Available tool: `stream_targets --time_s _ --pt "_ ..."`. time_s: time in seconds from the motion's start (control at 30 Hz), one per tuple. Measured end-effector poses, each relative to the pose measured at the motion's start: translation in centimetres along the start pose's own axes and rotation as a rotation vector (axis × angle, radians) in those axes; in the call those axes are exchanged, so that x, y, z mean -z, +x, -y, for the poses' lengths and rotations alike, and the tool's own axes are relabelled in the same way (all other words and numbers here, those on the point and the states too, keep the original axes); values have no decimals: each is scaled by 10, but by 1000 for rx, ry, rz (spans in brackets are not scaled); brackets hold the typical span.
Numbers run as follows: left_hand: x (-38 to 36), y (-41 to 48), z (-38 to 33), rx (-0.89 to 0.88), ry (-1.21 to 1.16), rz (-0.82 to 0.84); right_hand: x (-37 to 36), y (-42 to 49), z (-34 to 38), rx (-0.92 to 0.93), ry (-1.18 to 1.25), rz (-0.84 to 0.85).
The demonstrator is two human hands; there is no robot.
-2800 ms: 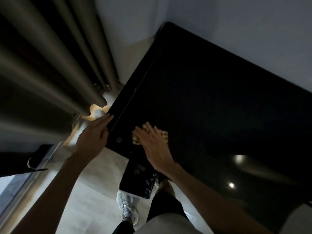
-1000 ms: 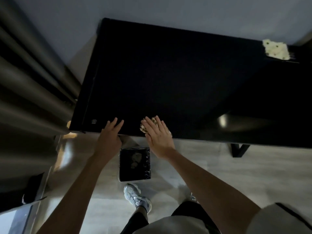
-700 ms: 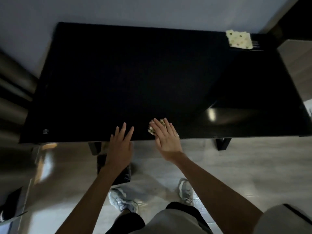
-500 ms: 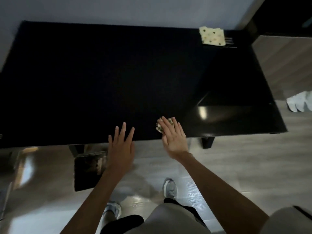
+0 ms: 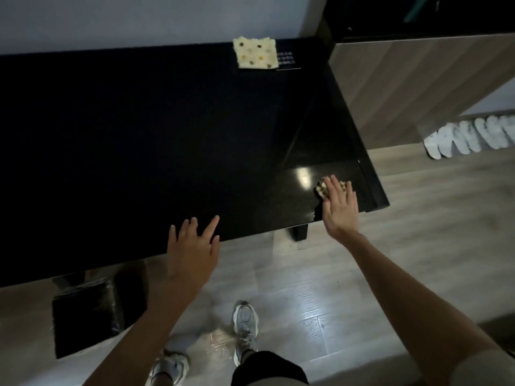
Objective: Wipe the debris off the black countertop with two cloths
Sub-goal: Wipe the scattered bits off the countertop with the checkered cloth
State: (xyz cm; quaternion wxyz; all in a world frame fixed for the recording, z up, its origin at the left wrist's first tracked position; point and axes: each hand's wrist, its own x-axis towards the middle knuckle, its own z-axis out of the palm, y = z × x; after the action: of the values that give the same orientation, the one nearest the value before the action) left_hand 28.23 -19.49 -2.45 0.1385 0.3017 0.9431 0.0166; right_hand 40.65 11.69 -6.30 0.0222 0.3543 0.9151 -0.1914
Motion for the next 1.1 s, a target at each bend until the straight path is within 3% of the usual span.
stream_targets --time_s 0.17,0.33,0.4,0.57,0.63,0.83,1.0,1.1 --pt "-1 0 1 15 34 31 12 21 -24 -157 19 -71" --pt "9 1 2 66 -70 46 3 20 11 -331 9 -58" --pt "14 5 1 76 -77 68 -7 12 37 -201 -41 -9" --pt "29 16 -15 83 -172 61 -13 -8 56 450 -81 229" --pt "36 23 -24 61 -200 55 -2 0 31 512 -94 239" --pt "50 57 -55 -21 -224 121 26 11 -48 -68 -34 75" --pt "55 103 -72 -71 -257 196 27 40 -36 -349 -21 5" --pt "60 139 -77 -95 -253 217 29 65 -28 -401 7 -9"
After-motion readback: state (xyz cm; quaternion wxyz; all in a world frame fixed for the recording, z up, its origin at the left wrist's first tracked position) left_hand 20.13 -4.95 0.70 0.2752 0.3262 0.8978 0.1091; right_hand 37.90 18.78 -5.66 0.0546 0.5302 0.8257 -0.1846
